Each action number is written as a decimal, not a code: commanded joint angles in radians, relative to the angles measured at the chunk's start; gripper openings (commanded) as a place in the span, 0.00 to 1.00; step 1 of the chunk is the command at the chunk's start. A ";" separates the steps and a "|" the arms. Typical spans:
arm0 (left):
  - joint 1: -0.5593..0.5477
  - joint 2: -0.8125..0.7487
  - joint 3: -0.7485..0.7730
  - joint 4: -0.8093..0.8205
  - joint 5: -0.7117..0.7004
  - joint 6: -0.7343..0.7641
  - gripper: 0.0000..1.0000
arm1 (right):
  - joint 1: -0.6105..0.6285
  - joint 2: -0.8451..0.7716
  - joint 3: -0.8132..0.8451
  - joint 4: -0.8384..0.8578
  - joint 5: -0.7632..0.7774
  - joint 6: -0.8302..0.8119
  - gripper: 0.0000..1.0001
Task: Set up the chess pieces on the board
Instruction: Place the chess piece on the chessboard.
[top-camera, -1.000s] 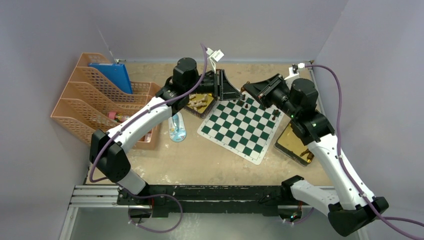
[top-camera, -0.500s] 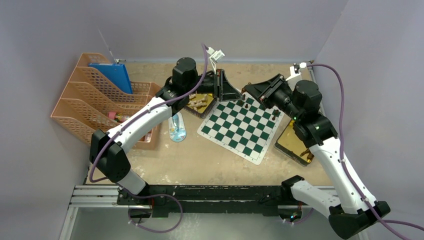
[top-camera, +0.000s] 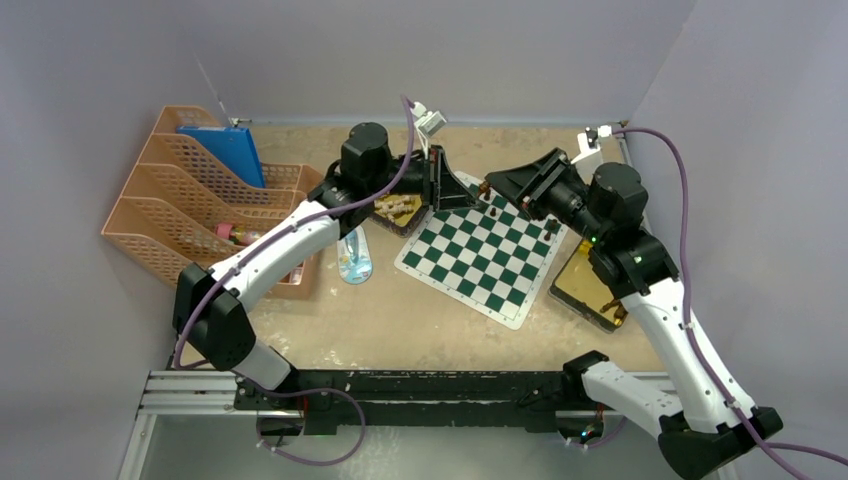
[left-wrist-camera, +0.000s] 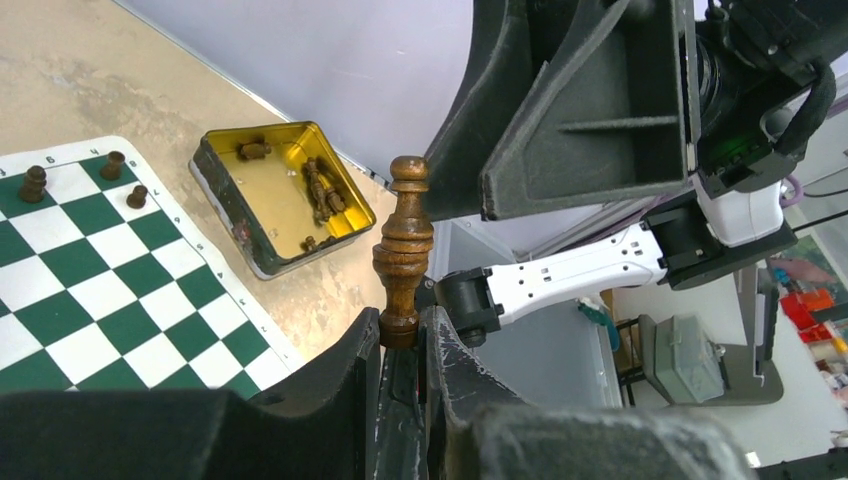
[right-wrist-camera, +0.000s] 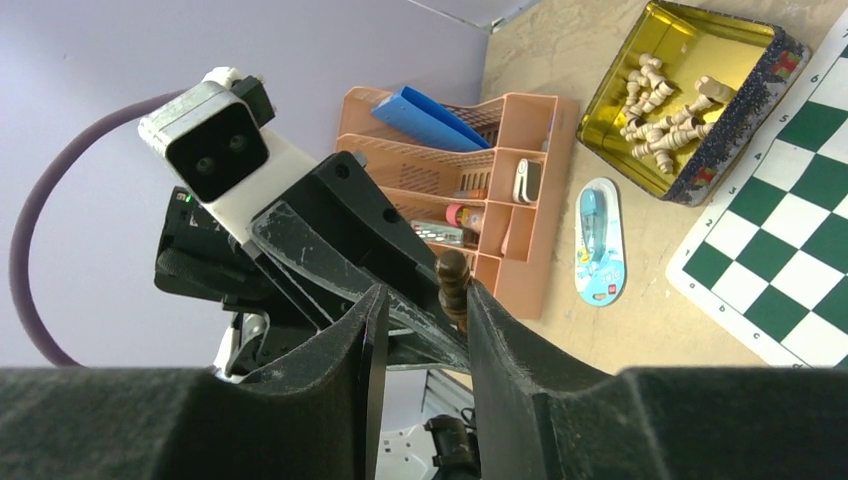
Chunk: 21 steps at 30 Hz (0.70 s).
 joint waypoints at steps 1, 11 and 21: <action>0.005 -0.065 -0.013 0.039 0.040 0.083 0.00 | 0.004 -0.007 0.036 0.012 -0.033 -0.024 0.37; 0.005 -0.118 -0.053 0.012 0.077 0.148 0.00 | 0.004 0.010 0.099 -0.076 -0.080 -0.077 0.36; 0.005 -0.120 -0.044 -0.043 0.062 0.179 0.00 | 0.004 0.008 0.059 -0.044 -0.169 -0.095 0.30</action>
